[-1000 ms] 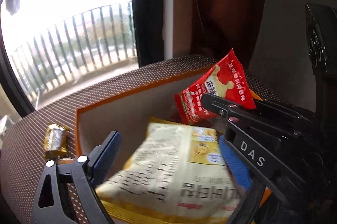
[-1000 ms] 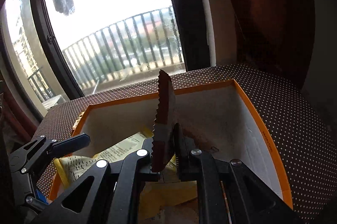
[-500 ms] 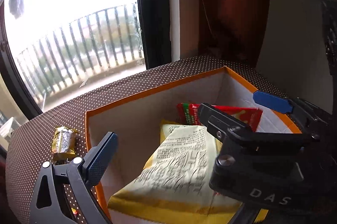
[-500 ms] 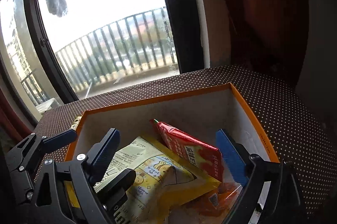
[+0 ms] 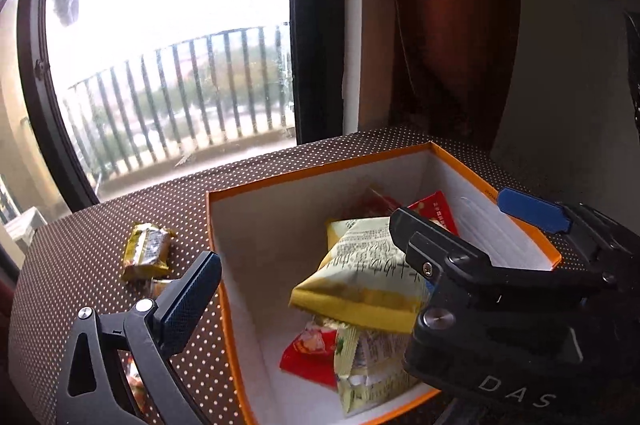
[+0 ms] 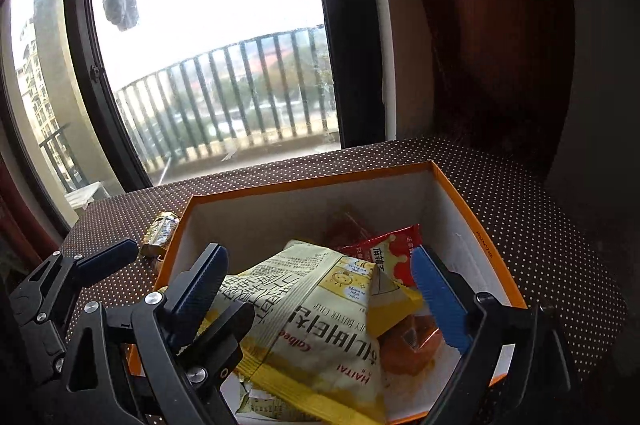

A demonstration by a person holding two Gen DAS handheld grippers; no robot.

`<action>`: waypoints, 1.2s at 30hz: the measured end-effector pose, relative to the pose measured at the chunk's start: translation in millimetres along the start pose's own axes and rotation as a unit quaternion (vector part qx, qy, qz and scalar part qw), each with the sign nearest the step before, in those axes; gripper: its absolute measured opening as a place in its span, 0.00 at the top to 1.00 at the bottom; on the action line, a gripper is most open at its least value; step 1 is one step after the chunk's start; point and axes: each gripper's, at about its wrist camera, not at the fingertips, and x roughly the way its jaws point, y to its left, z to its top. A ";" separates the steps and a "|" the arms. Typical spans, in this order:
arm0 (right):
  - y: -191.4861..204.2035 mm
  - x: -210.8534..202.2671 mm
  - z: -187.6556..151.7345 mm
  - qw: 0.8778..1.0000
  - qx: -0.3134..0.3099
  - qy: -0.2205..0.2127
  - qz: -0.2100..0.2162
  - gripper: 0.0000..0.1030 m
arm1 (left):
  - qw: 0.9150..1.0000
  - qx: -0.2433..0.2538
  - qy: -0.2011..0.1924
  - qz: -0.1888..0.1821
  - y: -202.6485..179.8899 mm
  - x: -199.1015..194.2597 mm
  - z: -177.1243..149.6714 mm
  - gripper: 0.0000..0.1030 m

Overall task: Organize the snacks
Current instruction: 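Withdraw both grippers from the shoebox toward the remaining snacks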

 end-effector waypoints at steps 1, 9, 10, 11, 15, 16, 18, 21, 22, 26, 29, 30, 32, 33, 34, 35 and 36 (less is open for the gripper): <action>3.7 -2.1 -1.6 1.000 -0.004 0.001 -0.002 0.07 | 1.000 0.000 -0.003 0.004 1.2 -2.6 -2.5 0.00; 40.6 -19.7 -13.0 1.000 -0.021 -0.011 -0.017 0.00 | 0.999 -0.022 -0.019 0.019 24.8 -28.6 -22.3 0.00; 45.9 -21.7 -14.5 0.999 -0.021 -0.014 -0.021 0.00 | 0.999 -0.023 -0.023 0.024 27.5 -32.7 -24.9 0.00; 51.2 -23.0 -15.9 0.999 -0.022 -0.017 -0.024 0.00 | 0.999 -0.026 -0.026 0.030 30.9 -36.0 -27.7 0.00; 75.4 -26.9 -24.0 0.999 -0.034 -0.021 -0.037 0.00 | 0.998 -0.045 -0.033 0.041 47.0 -48.5 -42.7 0.00; 80.5 -27.8 -26.6 0.998 -0.037 -0.022 -0.034 0.00 | 0.997 -0.048 -0.036 0.044 51.1 -51.8 -47.0 0.00; 91.6 -28.0 -31.5 0.998 -0.045 -0.026 -0.026 0.00 | 0.996 -0.053 -0.041 0.053 59.3 -57.6 -53.7 0.00; 108.7 -28.6 -37.4 0.998 -0.058 -0.032 -0.010 0.00 | 0.995 -0.063 -0.051 0.064 73.6 -67.2 -65.3 0.00; 113.8 -28.7 -39.0 0.997 -0.062 -0.034 -0.004 0.00 | 0.994 -0.066 -0.053 0.066 79.7 -69.7 -67.4 0.00; 135.9 -25.3 -46.7 0.995 -0.084 -0.042 0.032 0.00 | 0.991 -0.075 -0.062 0.087 97.7 -77.6 -79.0 0.01; 150.2 -23.4 -54.9 0.993 -0.091 -0.049 0.055 0.00 | 0.989 -0.080 -0.069 0.103 112.7 -84.4 -90.6 0.02; 156.0 -22.2 -57.3 0.993 -0.094 -0.049 0.061 0.00 | 0.988 -0.083 -0.069 0.106 117.4 -85.6 -93.4 0.01; 166.1 -19.5 -60.9 0.992 -0.095 -0.050 0.067 0.00 | 0.987 -0.089 -0.071 0.115 128.2 -88.1 -100.1 0.01; 171.9 -19.2 -62.8 0.991 -0.097 -0.052 0.070 0.00 | 0.986 -0.090 -0.074 0.118 132.6 -89.5 -102.7 0.01; 176.7 -19.3 -64.6 0.991 -0.096 -0.056 0.074 0.00 | 0.985 -0.090 -0.078 0.121 136.9 -90.8 -105.6 0.01; 181.0 -19.0 -67.1 0.991 -0.091 -0.063 0.079 0.00 | 0.984 -0.091 -0.082 0.126 140.8 -92.6 -108.5 0.01; 184.3 -17.5 -67.7 0.991 -0.088 -0.065 0.082 0.00 | 0.983 -0.091 -0.084 0.133 145.7 -93.5 -111.3 0.01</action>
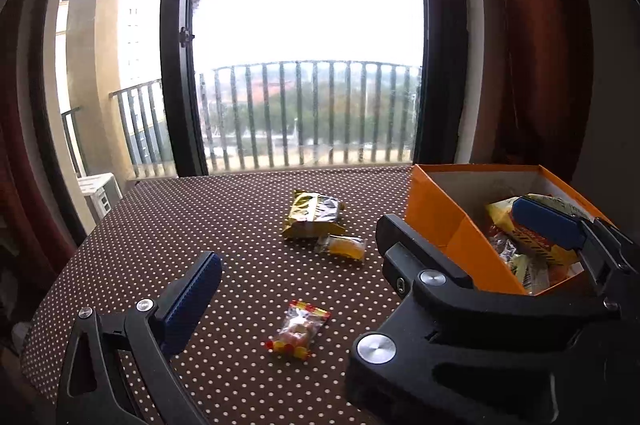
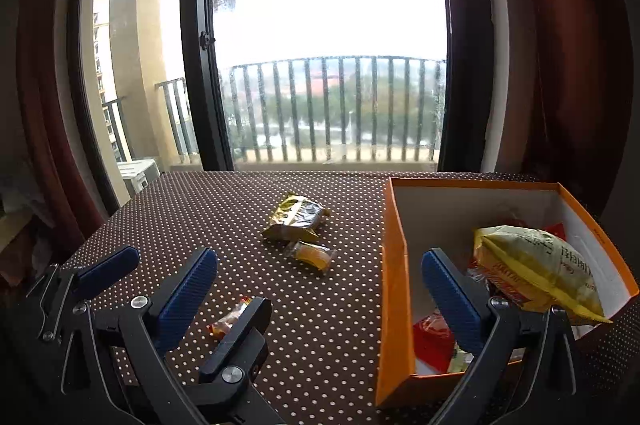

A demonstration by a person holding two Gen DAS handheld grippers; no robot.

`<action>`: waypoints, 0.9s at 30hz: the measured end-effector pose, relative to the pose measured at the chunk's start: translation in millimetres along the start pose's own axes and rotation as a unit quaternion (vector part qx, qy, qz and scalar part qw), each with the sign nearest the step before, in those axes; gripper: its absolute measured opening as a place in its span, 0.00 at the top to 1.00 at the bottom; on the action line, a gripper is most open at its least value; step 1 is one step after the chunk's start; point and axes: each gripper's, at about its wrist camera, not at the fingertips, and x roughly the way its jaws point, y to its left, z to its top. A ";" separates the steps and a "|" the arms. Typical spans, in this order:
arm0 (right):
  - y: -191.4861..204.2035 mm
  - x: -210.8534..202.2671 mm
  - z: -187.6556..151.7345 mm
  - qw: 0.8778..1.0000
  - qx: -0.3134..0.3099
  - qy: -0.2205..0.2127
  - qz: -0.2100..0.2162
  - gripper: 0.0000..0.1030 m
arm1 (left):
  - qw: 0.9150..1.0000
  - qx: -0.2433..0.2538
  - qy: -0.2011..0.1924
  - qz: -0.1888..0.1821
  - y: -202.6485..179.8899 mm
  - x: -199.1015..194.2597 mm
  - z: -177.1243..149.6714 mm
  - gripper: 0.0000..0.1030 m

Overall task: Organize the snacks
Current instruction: 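Withdraw both grippers from the shoebox toward the remaining snacks, then grasp the small candy pack with left gripper while right grasps orange cake packet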

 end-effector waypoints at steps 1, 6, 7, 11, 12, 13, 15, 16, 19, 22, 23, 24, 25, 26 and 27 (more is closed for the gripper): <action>2.9 3.5 -1.0 1.000 0.002 0.003 0.004 0.00 | 1.000 0.001 0.000 0.006 3.8 0.6 -2.1 0.01; 22.3 29.0 -10.1 0.999 0.008 0.034 0.008 0.00 | 1.000 -0.005 0.022 0.013 25.4 16.2 -14.7 0.01; 25.0 34.7 -13.0 0.999 0.009 0.042 0.008 0.00 | 1.000 -0.007 0.026 0.012 27.5 21.9 -16.2 0.01; 32.4 54.3 -24.5 0.998 0.013 0.065 0.021 0.00 | 0.999 -0.008 0.038 0.014 35.3 42.3 -27.2 0.01; 33.4 59.1 -28.2 0.997 0.017 0.070 0.025 0.00 | 0.999 -0.007 0.042 0.013 36.3 47.6 -30.3 0.02; 33.7 63.6 -32.0 0.997 0.020 0.073 0.025 0.00 | 0.999 -0.004 0.046 0.012 37.1 53.3 -33.6 0.02; 32.8 70.4 -39.9 0.997 0.025 0.075 0.020 0.00 | 0.999 0.000 0.053 0.005 36.5 64.0 -40.3 0.04; 32.5 74.3 -44.0 0.996 0.026 0.078 0.016 0.00 | 0.998 0.000 0.059 0.001 36.9 68.5 -44.6 0.05; 30.7 86.8 -54.6 0.995 0.029 0.093 0.000 0.02 | 0.996 -0.005 0.085 -0.015 35.4 82.9 -53.5 0.08; 28.8 100.2 -62.6 0.992 0.031 0.120 -0.010 0.08 | 0.992 -0.009 0.115 -0.042 33.7 98.5 -61.8 0.16; 27.7 104.5 -64.9 0.991 0.033 0.130 -0.011 0.08 | 0.992 -0.008 0.121 -0.046 31.9 100.5 -63.1 0.18; 26.4 108.1 -67.6 0.990 0.036 0.138 -0.014 0.09 | 0.991 -0.007 0.128 -0.050 30.8 103.9 -64.3 0.19; 25.5 110.3 -69.4 0.989 0.038 0.143 -0.016 0.09 | 0.989 -0.007 0.136 -0.056 29.8 107.3 -65.1 0.21; 24.5 111.8 -70.7 0.988 0.039 0.148 -0.017 0.10 | 0.987 -0.008 0.144 -0.065 29.2 110.6 -66.6 0.26; 23.9 113.6 -72.2 0.987 0.038 0.153 -0.018 0.12 | 0.986 -0.010 0.151 -0.074 28.5 113.5 -67.9 0.27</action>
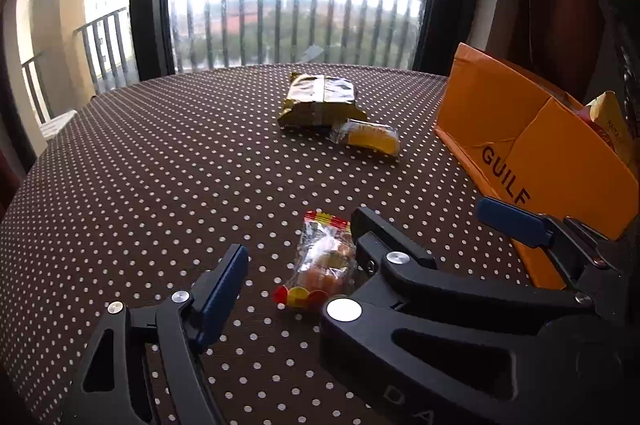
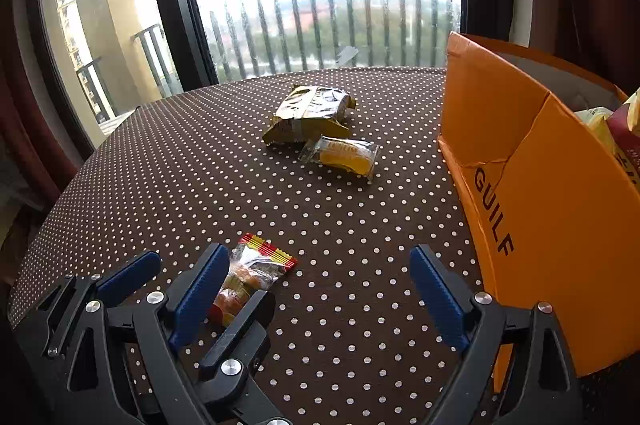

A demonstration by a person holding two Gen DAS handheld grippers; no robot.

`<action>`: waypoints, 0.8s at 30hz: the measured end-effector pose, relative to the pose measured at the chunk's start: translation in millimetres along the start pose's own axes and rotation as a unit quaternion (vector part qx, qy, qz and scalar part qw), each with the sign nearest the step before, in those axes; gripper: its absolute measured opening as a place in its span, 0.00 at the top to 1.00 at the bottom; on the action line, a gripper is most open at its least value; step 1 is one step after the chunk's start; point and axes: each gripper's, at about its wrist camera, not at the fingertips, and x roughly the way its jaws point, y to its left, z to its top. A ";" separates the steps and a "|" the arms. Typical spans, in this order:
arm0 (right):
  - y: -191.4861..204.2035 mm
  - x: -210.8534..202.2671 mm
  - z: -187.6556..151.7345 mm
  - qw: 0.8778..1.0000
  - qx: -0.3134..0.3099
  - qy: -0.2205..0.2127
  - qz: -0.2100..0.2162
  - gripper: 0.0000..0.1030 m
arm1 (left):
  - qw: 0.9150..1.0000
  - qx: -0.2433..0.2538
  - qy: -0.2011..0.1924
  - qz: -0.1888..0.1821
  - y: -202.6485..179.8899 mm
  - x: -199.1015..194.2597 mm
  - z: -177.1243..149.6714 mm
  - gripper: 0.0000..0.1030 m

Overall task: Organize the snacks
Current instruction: 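Grasp the small candy pack with left gripper while right grasps orange cake packet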

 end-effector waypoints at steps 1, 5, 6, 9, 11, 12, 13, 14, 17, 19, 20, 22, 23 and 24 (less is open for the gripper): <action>-0.7 1.8 -0.7 1.000 -0.001 0.004 0.002 0.13 | 1.000 -0.002 0.008 -0.006 1.1 3.1 0.0 0.28; -4.0 10.3 -2.4 0.999 0.008 0.032 0.004 0.17 | 0.999 -0.006 0.035 -0.024 2.0 14.7 -0.6 0.43; -4.6 11.7 -2.6 0.999 0.011 0.035 0.008 0.17 | 0.999 -0.005 0.035 -0.022 1.7 14.8 -0.8 0.45; -3.1 13.4 -1.6 0.999 0.010 0.037 0.016 0.17 | 0.999 -0.010 0.035 -0.026 4.1 14.8 -0.8 0.59; -0.4 13.6 -0.6 0.999 0.005 0.036 0.017 0.17 | 0.999 -0.016 0.034 -0.030 7.0 14.9 -0.4 0.63; 0.7 13.6 -0.3 0.999 0.005 0.035 0.021 0.17 | 0.999 -0.019 0.034 -0.033 8.1 15.0 -0.2 0.64; 1.9 14.3 0.7 0.999 0.004 0.035 0.023 0.17 | 0.999 -0.020 0.034 -0.034 8.8 14.0 0.0 0.64; 3.0 13.6 1.1 0.999 0.002 0.035 0.024 0.18 | 0.999 -0.022 0.034 -0.035 9.7 14.0 0.2 0.65; 6.1 13.6 2.9 0.999 -0.001 0.039 0.030 0.25 | 0.999 -0.022 0.033 -0.029 12.6 11.4 1.8 0.66; 9.3 12.9 7.3 0.999 -0.003 0.035 0.035 0.27 | 0.999 -0.023 0.026 -0.021 16.5 5.9 6.0 0.66; 10.3 12.0 10.4 0.999 -0.003 0.031 0.036 0.27 | 0.999 -0.021 0.019 -0.016 18.5 1.9 9.7 0.66; 13.7 12.0 19.1 0.999 -0.005 0.023 0.040 0.27 | 1.000 -0.016 0.010 -0.005 22.5 -2.6 17.4 0.66; 15.6 12.8 24.3 0.999 -0.006 0.020 0.043 0.27 | 1.000 -0.015 0.007 -0.003 24.9 -2.1 22.9 0.66; 17.4 13.3 29.9 0.999 -0.005 0.017 0.046 0.27 | 1.000 -0.013 0.003 -0.001 26.9 -3.1 28.9 0.66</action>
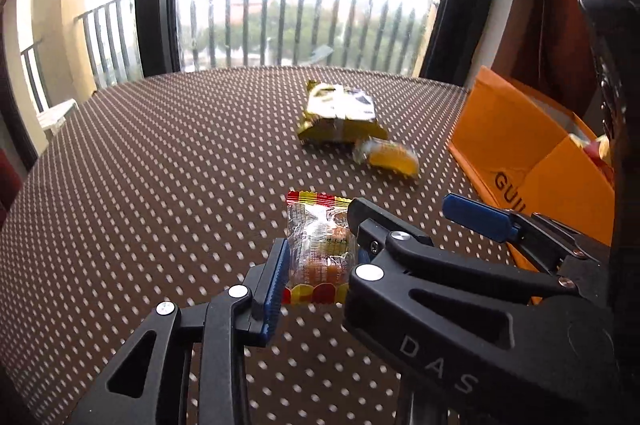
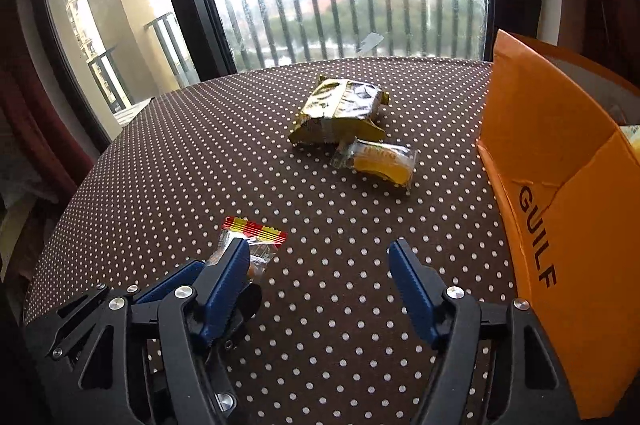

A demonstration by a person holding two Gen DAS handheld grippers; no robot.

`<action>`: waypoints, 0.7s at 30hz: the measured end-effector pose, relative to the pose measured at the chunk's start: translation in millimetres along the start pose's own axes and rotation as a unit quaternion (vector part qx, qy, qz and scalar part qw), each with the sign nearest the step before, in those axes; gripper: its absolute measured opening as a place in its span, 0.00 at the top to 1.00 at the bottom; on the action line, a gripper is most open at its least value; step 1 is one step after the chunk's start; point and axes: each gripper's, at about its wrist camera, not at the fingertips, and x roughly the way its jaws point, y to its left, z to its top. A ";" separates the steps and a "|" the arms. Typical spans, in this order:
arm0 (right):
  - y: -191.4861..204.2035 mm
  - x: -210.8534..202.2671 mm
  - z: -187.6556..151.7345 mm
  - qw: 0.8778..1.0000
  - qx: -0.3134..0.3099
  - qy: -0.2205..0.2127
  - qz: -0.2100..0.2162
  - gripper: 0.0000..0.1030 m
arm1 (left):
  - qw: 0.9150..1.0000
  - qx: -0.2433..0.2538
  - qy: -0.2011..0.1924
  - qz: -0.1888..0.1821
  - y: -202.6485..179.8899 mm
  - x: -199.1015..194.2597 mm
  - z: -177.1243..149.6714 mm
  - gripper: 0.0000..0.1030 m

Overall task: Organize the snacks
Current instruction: 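Grasp the small candy pack with left gripper while right grasps orange cake packet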

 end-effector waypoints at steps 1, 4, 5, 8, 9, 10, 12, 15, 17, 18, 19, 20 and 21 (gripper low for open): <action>1.6 0.3 5.0 1.000 -0.001 -0.004 0.001 0.27 | 1.000 0.002 -0.004 0.003 2.0 -0.8 4.5 0.66; 5.9 3.3 19.9 1.000 -0.002 -0.017 -0.001 0.27 | 1.000 0.008 -0.015 0.010 5.7 -0.5 18.4 0.66; 6.3 5.2 24.6 1.000 -0.001 -0.020 -0.005 0.27 | 1.000 0.006 -0.018 0.012 7.3 2.3 23.2 0.66; 3.5 13.9 38.3 1.000 0.011 -0.026 -0.011 0.27 | 1.000 -0.003 -0.018 0.010 12.0 11.5 35.9 0.66; 2.4 17.3 42.9 0.999 0.016 -0.026 -0.015 0.27 | 1.000 -0.005 -0.017 0.011 13.3 15.2 39.7 0.66; 1.1 19.7 45.8 0.999 0.020 -0.027 -0.022 0.27 | 1.000 -0.004 -0.017 0.011 13.7 19.2 42.9 0.66; -3.0 26.3 50.6 0.999 0.027 -0.028 -0.037 0.27 | 1.000 -0.003 -0.013 0.013 14.8 27.3 49.0 0.66; -12.6 38.0 55.4 0.998 0.042 -0.020 -0.046 0.27 | 1.000 0.002 0.000 0.009 15.4 39.8 56.3 0.66; -17.5 46.4 57.2 0.997 0.049 -0.012 -0.053 0.27 | 1.000 0.009 0.007 0.009 14.9 47.4 59.0 0.66; -19.6 50.2 58.0 0.997 0.049 -0.009 -0.057 0.27 | 1.000 0.012 0.010 0.009 13.8 50.7 59.2 0.66; -21.5 53.4 57.8 0.997 0.049 -0.006 -0.061 0.27 | 1.000 0.013 0.014 0.008 13.2 54.4 59.3 0.66; -23.2 56.6 58.3 0.997 0.050 -0.002 -0.065 0.27 | 1.000 0.012 0.018 0.006 13.3 58.0 59.3 0.66; -24.9 60.5 58.6 0.996 0.051 0.003 -0.067 0.27 | 1.000 0.009 0.023 0.005 13.6 62.1 59.2 0.66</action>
